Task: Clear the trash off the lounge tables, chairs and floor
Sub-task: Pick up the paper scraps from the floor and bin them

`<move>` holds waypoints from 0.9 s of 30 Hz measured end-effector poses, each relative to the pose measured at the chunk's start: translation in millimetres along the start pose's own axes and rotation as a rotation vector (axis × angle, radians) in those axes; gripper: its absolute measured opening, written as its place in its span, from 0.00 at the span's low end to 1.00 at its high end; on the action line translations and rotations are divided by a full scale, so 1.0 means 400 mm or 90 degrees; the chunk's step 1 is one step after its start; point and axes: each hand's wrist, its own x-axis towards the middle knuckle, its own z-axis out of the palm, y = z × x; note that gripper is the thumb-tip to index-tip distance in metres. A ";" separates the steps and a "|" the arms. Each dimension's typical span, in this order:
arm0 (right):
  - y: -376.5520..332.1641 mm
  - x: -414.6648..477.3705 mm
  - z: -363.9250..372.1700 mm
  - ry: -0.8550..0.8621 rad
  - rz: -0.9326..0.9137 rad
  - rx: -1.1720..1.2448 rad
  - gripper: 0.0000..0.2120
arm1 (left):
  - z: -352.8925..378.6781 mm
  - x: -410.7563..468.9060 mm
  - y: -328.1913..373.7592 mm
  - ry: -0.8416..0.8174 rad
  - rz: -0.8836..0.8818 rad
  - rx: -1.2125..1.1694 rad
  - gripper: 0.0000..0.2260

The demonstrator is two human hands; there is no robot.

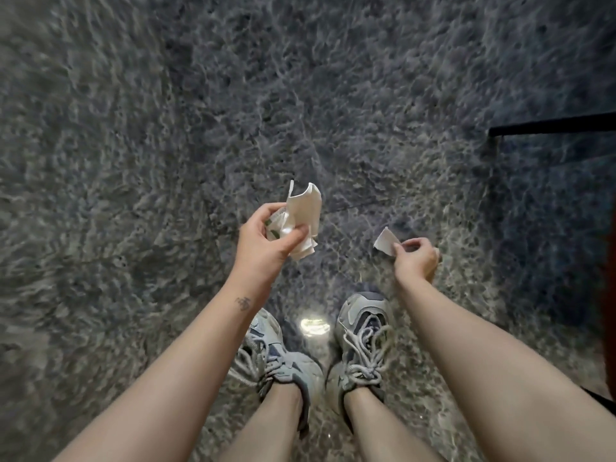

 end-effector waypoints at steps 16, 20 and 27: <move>-0.397 -0.487 -0.341 -0.482 -0.314 0.435 0.07 | -0.062 -0.241 0.326 0.119 0.015 -0.181 0.13; -0.483 -0.631 -0.415 -0.524 -0.403 0.361 0.09 | -0.104 -0.317 0.438 0.148 0.040 -0.226 0.15; -0.597 -0.861 -0.482 -0.530 -0.480 0.270 0.09 | -0.219 -0.450 0.569 0.196 0.042 -0.306 0.12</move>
